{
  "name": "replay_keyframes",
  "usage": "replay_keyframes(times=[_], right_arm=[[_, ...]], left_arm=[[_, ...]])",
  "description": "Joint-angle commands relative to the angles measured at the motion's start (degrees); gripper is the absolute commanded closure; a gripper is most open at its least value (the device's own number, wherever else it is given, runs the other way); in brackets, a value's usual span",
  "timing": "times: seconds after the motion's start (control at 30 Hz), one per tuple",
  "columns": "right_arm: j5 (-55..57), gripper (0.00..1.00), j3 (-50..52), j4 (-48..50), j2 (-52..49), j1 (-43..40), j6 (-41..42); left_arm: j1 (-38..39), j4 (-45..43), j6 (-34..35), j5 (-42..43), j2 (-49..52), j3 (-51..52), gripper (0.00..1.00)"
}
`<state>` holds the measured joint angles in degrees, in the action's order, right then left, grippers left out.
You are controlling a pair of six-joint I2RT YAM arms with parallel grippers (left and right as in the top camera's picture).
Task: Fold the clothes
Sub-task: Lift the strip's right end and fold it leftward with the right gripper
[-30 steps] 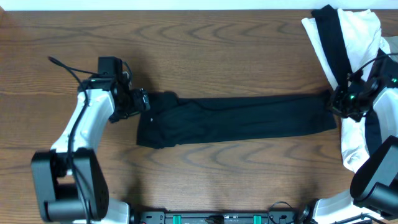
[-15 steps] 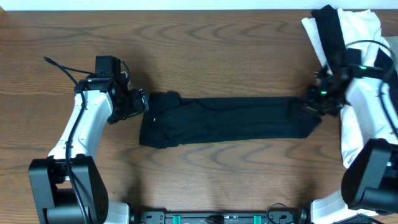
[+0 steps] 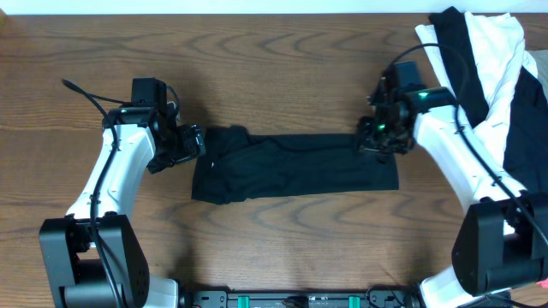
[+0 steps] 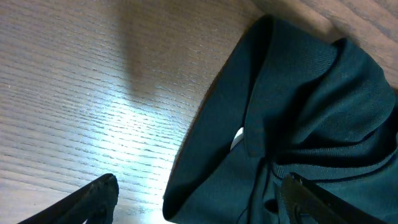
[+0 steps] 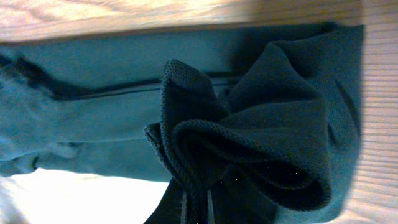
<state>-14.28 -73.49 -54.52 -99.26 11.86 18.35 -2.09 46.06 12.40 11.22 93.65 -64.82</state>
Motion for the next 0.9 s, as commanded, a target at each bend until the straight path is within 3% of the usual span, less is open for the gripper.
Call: replay_keyframes(times=[0.0, 0.57, 0.67, 0.8, 0.87], right_arm=[[0.9, 0.99, -1.1, 0.6, 1.2, 3.4, 4.8], [2.4, 0.98, -1.1, 7.2, 0.7, 12.4, 9.1], [-1.0, 0.87, -1.1, 8.7, 0.7, 13.2, 7.3], [-10.4, 0.51, -1.1, 10.9, 0.7, 13.8, -1.4], [-9.7, 0.43, -1.1, 10.9, 0.7, 13.7, -1.5]], left_arm=[[0.2, 0.2, 0.4, 0.1, 0.1, 0.5, 0.14], [0.2, 0.2, 0.6, 0.2, 0.3, 0.9, 0.14], [0.2, 0.2, 0.5, 0.1, 0.3, 0.9, 0.14], [0.2, 0.2, 0.6, 0.1, 0.3, 0.9, 0.14], [0.2, 0.2, 0.6, 0.1, 0.3, 0.9, 0.14]])
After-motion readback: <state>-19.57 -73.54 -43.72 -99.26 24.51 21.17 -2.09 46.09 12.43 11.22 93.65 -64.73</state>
